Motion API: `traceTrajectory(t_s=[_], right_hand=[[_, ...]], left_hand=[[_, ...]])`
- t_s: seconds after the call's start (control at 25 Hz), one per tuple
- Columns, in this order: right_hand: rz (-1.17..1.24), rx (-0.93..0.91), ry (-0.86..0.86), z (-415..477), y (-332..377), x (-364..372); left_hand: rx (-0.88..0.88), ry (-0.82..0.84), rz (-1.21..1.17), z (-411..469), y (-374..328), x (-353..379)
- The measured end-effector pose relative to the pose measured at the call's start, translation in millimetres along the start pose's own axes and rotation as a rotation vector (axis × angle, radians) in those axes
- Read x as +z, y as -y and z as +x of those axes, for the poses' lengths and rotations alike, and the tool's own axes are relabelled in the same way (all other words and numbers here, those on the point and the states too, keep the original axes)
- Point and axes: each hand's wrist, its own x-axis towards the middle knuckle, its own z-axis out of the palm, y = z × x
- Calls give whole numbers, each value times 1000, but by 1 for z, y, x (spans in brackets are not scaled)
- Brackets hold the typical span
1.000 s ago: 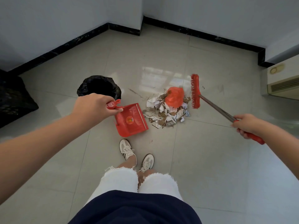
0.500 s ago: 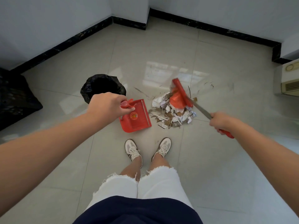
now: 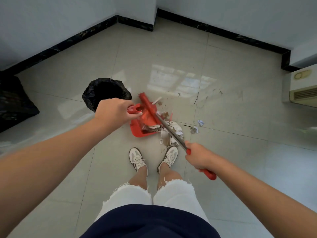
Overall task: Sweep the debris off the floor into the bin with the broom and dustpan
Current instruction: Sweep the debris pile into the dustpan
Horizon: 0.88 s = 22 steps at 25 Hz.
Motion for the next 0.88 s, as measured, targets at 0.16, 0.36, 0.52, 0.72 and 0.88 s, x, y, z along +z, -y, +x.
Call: traceTrajectory(t_s=[0.16, 0.36, 0.52, 0.72, 0.88], right_hand=[[97, -13, -59, -38, -17, -17], [103, 42, -211, -80, -55, -24], [92, 140, -286, -49, -71, -31], [114, 198, -100, 10, -42, -2], [28, 104, 20, 9, 4, 41]], left_hand=[[11, -8, -30, -23, 10, 3], [3, -76, -82, -49, 24, -11], [46, -29, -54, -46, 30, -16], [129, -9, 21, -27, 25, -7], [151, -32, 23, -31, 25, 0]])
